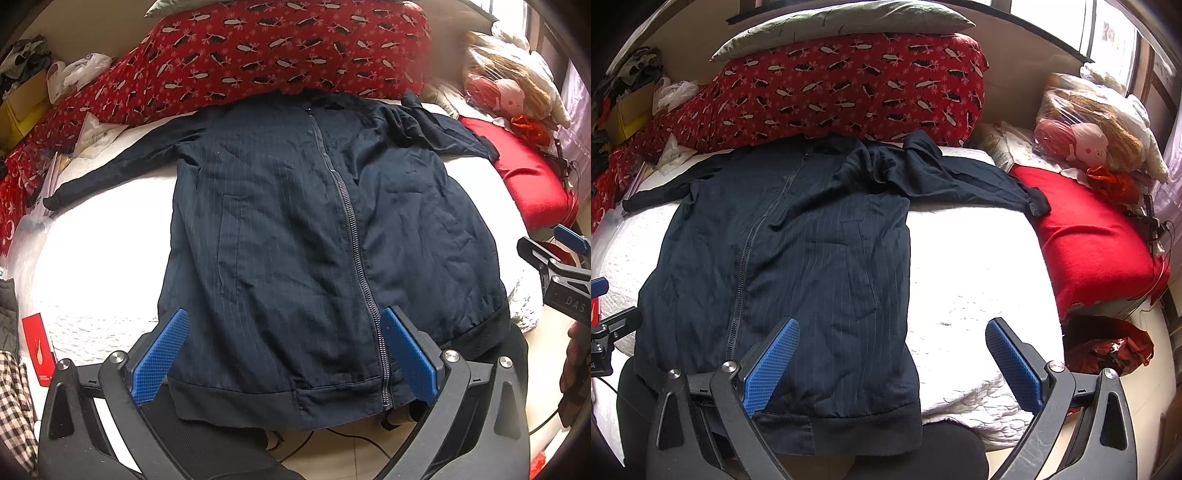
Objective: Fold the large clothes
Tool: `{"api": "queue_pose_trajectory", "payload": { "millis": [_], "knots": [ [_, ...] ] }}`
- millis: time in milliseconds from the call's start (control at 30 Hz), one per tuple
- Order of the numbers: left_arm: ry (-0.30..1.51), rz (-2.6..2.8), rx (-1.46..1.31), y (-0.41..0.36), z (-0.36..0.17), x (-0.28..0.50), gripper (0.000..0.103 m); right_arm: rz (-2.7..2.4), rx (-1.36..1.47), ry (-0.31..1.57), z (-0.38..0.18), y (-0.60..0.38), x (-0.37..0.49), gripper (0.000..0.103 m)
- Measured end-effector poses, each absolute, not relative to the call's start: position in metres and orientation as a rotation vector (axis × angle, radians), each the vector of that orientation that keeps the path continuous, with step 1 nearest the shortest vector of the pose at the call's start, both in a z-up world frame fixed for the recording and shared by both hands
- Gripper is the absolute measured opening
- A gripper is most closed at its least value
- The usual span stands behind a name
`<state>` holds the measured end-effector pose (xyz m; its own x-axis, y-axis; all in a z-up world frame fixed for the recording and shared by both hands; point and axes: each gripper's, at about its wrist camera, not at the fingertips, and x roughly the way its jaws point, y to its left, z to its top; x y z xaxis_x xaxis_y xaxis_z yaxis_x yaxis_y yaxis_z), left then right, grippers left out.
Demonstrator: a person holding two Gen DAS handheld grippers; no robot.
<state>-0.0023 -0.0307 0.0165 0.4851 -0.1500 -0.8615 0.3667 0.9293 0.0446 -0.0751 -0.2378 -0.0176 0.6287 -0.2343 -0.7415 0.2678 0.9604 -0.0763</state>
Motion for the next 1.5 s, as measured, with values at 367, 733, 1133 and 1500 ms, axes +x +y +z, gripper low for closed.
{"api": "queue_pose_trajectory", "payload": {
  "millis": [367, 733, 1133, 1500],
  "knots": [
    [1.040, -0.303, 0.202, -0.019, 0.013, 0.003, 0.103, -0.286, 0.036, 0.835, -0.017, -0.236, -0.075, 0.101],
    [1.059, -0.290, 0.201, -0.018, 0.005, 0.008, 0.103, -0.283, 0.035, 0.840, -0.019, -0.237, -0.069, 0.101],
    [1.076, -0.248, 0.213, -0.011, -0.005, 0.020, 0.103, -0.307, 0.097, 0.914, -0.046, -0.258, -0.054, 0.101],
    [1.344, -0.063, 0.133, 0.072, -0.084, 0.066, 0.103, -0.230, 0.315, 1.179, -0.128, -0.297, -0.045, 0.089]
  ]
}}
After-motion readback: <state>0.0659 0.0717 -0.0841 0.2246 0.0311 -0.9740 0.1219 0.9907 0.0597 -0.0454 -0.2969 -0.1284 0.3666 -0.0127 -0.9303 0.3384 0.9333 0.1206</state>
